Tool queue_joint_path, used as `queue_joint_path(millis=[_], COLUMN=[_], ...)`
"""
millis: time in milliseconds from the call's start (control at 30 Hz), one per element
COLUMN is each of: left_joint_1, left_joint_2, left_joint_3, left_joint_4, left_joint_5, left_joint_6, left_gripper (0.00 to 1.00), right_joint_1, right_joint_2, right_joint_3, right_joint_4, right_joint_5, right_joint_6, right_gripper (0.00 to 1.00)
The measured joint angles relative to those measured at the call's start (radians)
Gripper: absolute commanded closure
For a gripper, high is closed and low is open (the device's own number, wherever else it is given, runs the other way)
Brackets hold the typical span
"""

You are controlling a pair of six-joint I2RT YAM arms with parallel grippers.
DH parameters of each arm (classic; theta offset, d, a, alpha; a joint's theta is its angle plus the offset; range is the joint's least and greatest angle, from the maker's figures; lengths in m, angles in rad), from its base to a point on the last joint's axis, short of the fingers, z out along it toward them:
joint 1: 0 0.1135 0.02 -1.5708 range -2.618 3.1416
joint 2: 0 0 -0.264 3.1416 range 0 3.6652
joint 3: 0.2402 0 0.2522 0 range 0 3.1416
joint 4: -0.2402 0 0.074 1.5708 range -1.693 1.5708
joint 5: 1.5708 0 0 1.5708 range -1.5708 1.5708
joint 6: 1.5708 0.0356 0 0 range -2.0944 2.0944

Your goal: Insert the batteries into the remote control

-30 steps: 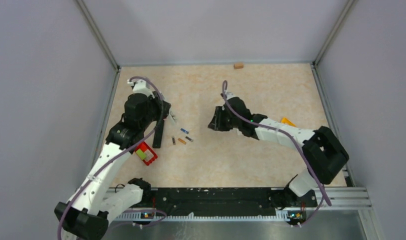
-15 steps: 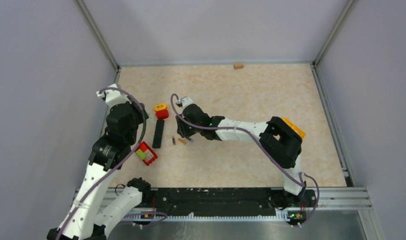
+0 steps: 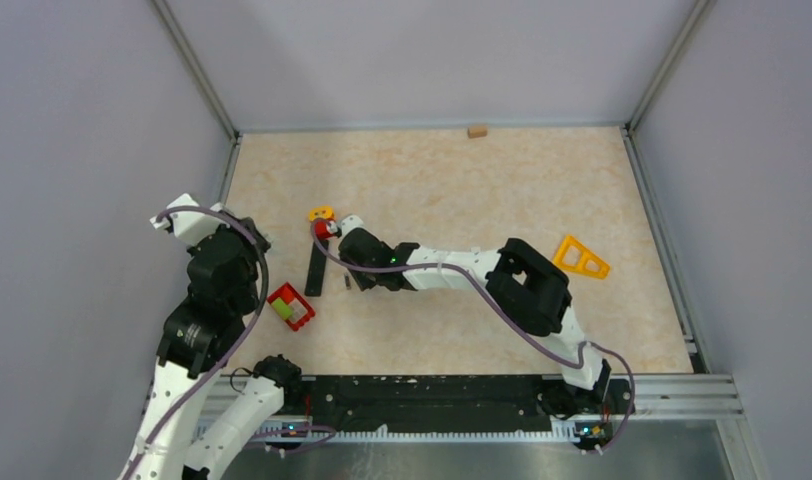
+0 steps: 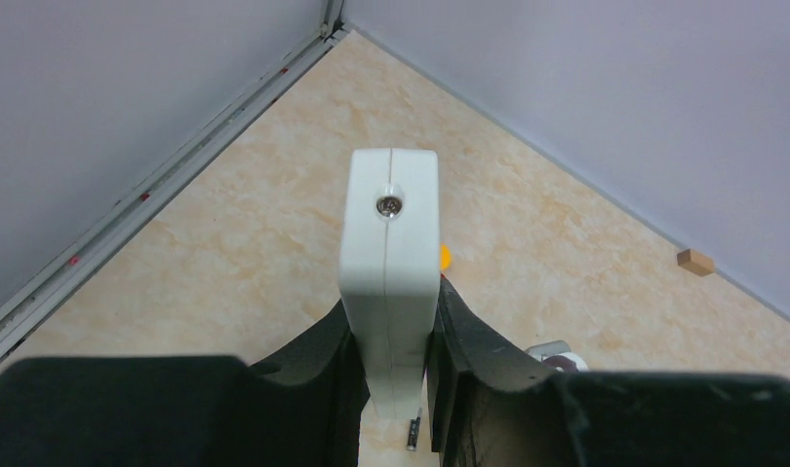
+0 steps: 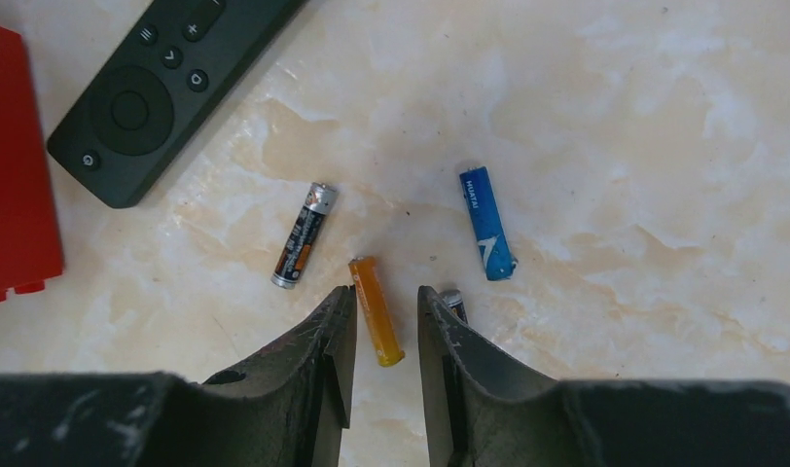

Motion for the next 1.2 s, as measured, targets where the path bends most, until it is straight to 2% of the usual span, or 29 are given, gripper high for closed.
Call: queue_joint_path(millis=[500, 567, 667, 700, 900, 1033, 1200], left_joint_1=[0.000, 0.000, 0.000, 0.000, 0.000, 0.000, 0.000], left_joint_2=[-0.037, -0.044, -0.049, -0.049, -0.049, -0.050, -0.045], left_joint_3=[-0.002, -0.002, -0.002, -0.002, -0.002, -0.006, -0.004], left_joint_4=[-0.007, -0.007, -0.007, -0.008, -0.008, -0.005, -0.013], left_joint_5=[-0.022, -0.023, -0.025, -0.025, -0.024, -0.005, 0.133], left_joint_6=[-0.023, -0.026, -0.028, -0.029, -0.032, -0.038, -0.077], left_gripper=[0.99, 0.99, 0.99, 0.99, 1.00, 1.00, 1.00], right_joint_1=[0.015, 0.016, 0.016, 0.017, 0.023, 0.022, 0.022], right_joint_2=[0.041, 0.041, 0.045, 0.047, 0.046, -0.023, -0.259], right_joint_3=[0.016, 0.017, 0.021, 0.022, 0.028, -0.031, -0.150], right_joint_4=[-0.032, -0.032, -0.032, -0.031, -0.043, -0.045, -0.043], right_joint_5=[-0.008, -0.010, -0.009, -0.006, 0.030, 0.034, 0.056], right_joint_6=[-0.068, -0.073, -0.075, -0.071, -0.022, 0.019, 0.078], right_gripper=[0.71, 0.75, 0.95, 0.99, 1.00, 1.00, 1.00])
